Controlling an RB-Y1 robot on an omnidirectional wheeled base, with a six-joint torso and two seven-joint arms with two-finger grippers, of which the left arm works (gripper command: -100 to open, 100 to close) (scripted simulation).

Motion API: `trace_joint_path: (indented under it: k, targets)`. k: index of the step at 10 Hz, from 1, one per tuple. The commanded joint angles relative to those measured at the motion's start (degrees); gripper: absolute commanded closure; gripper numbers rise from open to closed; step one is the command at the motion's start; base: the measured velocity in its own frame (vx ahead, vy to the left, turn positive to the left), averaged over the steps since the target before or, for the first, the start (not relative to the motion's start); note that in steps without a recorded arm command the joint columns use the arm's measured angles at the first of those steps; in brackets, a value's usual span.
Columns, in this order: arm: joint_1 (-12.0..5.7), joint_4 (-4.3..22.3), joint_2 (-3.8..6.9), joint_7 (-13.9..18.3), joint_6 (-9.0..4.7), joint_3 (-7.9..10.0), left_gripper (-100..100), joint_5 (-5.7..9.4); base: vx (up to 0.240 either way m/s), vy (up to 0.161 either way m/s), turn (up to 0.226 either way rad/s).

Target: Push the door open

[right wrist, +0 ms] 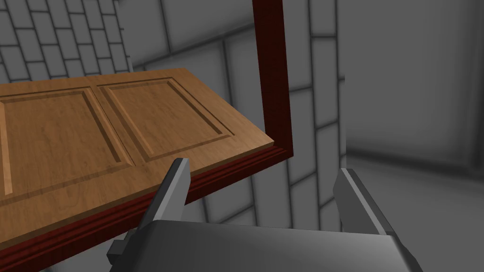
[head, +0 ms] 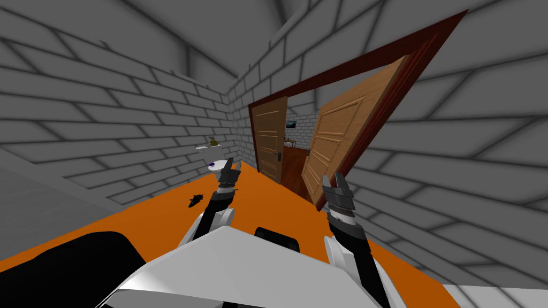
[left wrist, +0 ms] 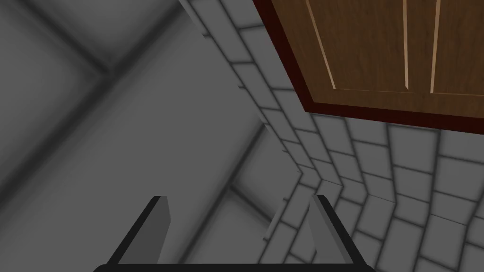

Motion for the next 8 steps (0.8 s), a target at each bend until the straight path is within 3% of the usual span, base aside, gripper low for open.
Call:
trace_joint_path:
  k: [1,8]
  targets:
    - [-1.02,1.66,0.46,0.01,0.04,-0.2,-100,0.06,0.077,0.024,-0.002]
    - [-6.05,9.83,2.16,0.08,0.23,-1.18,-100,0.36,0.068,0.03,-0.016]
